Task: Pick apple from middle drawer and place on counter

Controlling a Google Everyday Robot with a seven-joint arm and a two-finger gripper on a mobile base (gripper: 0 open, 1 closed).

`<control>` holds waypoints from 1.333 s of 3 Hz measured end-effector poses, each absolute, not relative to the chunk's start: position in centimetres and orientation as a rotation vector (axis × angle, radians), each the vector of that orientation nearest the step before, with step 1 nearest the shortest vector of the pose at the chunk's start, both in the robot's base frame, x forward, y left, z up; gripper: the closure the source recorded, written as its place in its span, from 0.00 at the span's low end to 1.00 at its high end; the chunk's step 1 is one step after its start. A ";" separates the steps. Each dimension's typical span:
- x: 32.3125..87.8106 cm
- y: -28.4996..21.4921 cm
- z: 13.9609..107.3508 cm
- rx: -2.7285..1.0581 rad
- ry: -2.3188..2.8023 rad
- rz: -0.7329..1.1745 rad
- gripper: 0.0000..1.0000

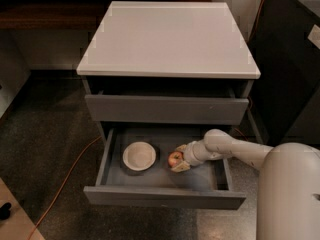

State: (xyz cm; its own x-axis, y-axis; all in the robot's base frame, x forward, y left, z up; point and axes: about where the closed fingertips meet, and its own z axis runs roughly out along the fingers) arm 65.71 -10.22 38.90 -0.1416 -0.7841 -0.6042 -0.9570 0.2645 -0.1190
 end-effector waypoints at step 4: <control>62.9 -9.6 51.1 -1.599 1.769 0.406 1.00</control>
Offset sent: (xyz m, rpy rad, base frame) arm -0.0121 -0.0048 0.0791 0.0944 -0.1001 0.0339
